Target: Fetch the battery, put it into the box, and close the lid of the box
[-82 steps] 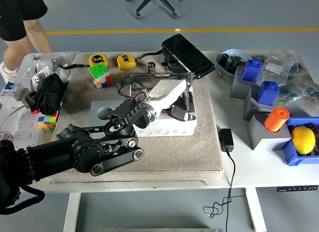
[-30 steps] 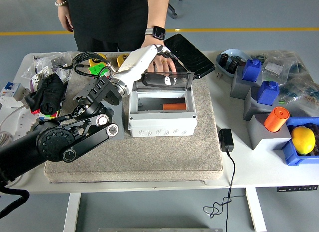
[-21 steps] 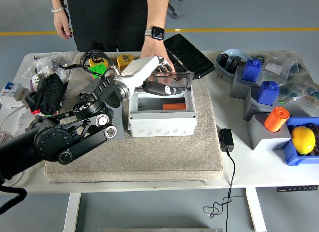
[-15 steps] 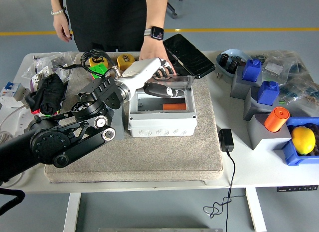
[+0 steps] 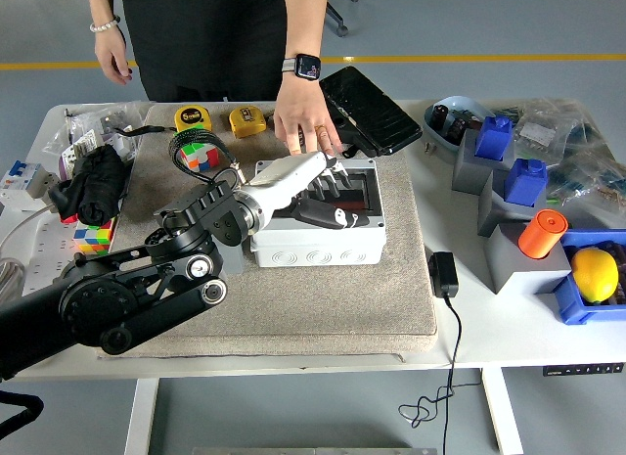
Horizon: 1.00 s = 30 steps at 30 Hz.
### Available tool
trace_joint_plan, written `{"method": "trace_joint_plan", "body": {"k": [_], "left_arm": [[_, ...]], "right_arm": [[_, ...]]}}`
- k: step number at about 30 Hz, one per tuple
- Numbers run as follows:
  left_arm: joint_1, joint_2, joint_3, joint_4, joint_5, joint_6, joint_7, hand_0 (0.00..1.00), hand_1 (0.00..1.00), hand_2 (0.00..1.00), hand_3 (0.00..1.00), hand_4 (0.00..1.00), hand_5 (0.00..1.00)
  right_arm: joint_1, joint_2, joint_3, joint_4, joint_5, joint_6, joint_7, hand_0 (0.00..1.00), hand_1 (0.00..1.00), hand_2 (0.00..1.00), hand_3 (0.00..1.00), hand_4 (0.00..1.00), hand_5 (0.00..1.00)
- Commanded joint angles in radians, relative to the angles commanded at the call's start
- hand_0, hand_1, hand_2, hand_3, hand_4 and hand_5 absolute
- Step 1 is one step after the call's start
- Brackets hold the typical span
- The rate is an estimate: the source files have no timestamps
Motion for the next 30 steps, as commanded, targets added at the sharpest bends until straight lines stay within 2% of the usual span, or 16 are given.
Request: {"method": "trace_joint_plan", "body": {"k": [4,5,10,16,17,19,22,23,24,28,29,30], "left_arm": [[0.013,0.001,0.0,-0.012,-0.012,0.019,-0.021,0.397,0.516,0.57,0.624,0.998,0.556],[0.019,0.002,-0.007,-0.022,-0.018,0.033,-0.037,0.371,0.505,0.566,0.618,0.998,0.561],[0.047,0.009,-0.057,-0.062,-0.057,0.117,-0.12,0.371,0.505,0.566,0.618,0.998,0.561],[0.113,0.016,-0.164,-0.084,-0.213,0.26,-0.294,0.368,0.51,0.565,0.607,0.994,0.55],[0.134,0.016,-0.193,-0.08,-0.249,0.285,-0.329,0.408,0.543,0.564,0.602,0.988,0.539],[0.177,0.017,-0.252,-0.071,-0.328,0.325,-0.402,0.408,0.543,0.564,0.602,0.988,0.539],[0.227,0.022,-0.336,-0.056,-0.424,0.349,-0.489,0.408,0.543,0.564,0.602,0.988,0.539],[0.24,0.023,-0.357,-0.053,-0.441,0.354,-0.508,0.459,0.586,0.569,0.602,0.989,0.55],[0.259,0.027,-0.389,-0.045,-0.454,0.358,-0.528,0.459,0.586,0.569,0.602,0.989,0.55],[0.316,0.037,-0.512,-0.017,-0.467,0.354,-0.535,0.459,0.586,0.569,0.602,0.989,0.55],[0.33,0.041,-0.542,-0.01,-0.465,0.352,-0.533,0.504,0.602,0.572,0.602,0.987,0.544],[0.338,0.044,-0.561,-0.005,-0.464,0.35,-0.531,0.504,0.602,0.572,0.602,0.987,0.544]], "right_arm": [[-0.002,0.003,0.009,0.0,-0.001,-0.001,0.002,0.593,0.605,0.579,0.556,0.927,0.444],[-0.002,0.003,0.008,0.0,-0.002,-0.001,0.002,0.592,0.605,0.579,0.557,0.928,0.444],[-0.003,0.003,0.004,-0.001,-0.001,-0.001,0.001,0.592,0.605,0.579,0.557,0.928,0.444],[-0.001,0.002,-0.002,0.0,0.001,-0.001,0.001,0.591,0.605,0.579,0.557,0.928,0.444],[-0.001,0.002,-0.002,0.0,0.002,-0.001,0.001,0.592,0.605,0.579,0.556,0.928,0.444],[-0.002,0.003,-0.003,0.0,0.002,0.0,0.001,0.592,0.605,0.579,0.556,0.928,0.444],[-0.003,0.003,-0.004,-0.003,0.003,0.0,0.001,0.592,0.605,0.579,0.556,0.928,0.444],[-0.003,0.003,-0.005,-0.004,0.004,0.0,0.0,0.594,0.605,0.579,0.556,0.927,0.444],[-0.003,0.002,-0.006,-0.005,0.005,0.0,0.001,0.594,0.605,0.579,0.556,0.927,0.444],[0.0,0.001,-0.014,-0.012,0.014,0.0,0.001,0.594,0.605,0.579,0.556,0.927,0.444],[0.001,0.0,-0.016,-0.014,0.017,0.001,0.001,0.594,0.605,0.579,0.557,0.928,0.444],[0.002,0.0,-0.016,-0.015,0.018,0.001,0.001,0.594,0.605,0.579,0.557,0.928,0.444]]}}
